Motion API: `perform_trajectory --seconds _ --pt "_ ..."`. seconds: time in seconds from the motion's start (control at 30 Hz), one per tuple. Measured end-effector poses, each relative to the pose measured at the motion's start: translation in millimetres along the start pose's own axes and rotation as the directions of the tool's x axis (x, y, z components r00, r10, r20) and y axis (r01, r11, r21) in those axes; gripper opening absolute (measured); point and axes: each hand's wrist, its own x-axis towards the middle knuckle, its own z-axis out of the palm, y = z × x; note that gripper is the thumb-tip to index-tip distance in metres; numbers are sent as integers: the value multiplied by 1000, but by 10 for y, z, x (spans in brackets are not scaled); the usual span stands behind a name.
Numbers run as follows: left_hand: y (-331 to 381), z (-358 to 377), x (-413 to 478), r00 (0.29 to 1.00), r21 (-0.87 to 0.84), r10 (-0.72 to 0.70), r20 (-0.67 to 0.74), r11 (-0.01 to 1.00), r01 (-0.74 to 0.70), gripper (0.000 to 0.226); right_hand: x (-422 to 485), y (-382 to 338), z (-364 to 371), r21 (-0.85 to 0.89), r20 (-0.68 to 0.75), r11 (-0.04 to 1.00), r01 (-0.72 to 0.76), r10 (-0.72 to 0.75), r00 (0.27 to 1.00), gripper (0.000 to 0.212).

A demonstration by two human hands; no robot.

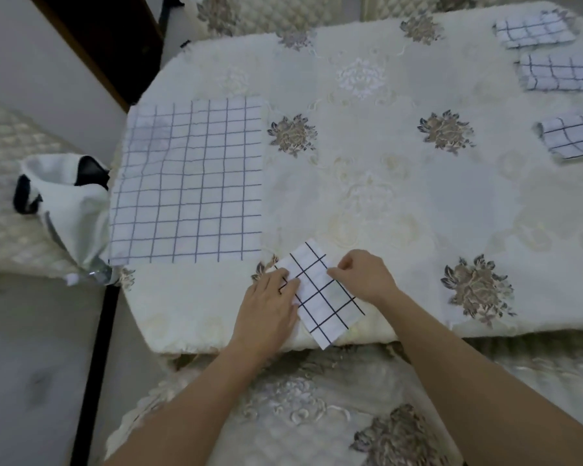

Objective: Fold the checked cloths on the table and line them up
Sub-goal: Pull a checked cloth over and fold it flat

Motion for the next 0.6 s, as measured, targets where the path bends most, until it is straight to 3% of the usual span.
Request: perform_trajectory --seconds 0.17,0.3,0.43,0.53,0.6 --pt "28 28 -20 999 -45 -50 -2 998 50 39 -5 -88 38 12 26 1000 4 -4 1000 21" --pt "36 34 -26 996 -97 -91 6 991 91 41 -23 -132 -14 138 56 990 35 -43 998 18" --pt "33 21 -17 995 -155 -101 28 982 104 44 -40 -155 -72 375 129 927 18 -71 989 14" --pt "20 -6 -25 994 -233 -110 15 966 111 47 -66 -135 -40 355 166 934 45 -110 980 7" --pt "9 -55 -34 986 -376 -166 16 913 160 46 -124 -131 -16 332 150 941 63 -118 982 10"
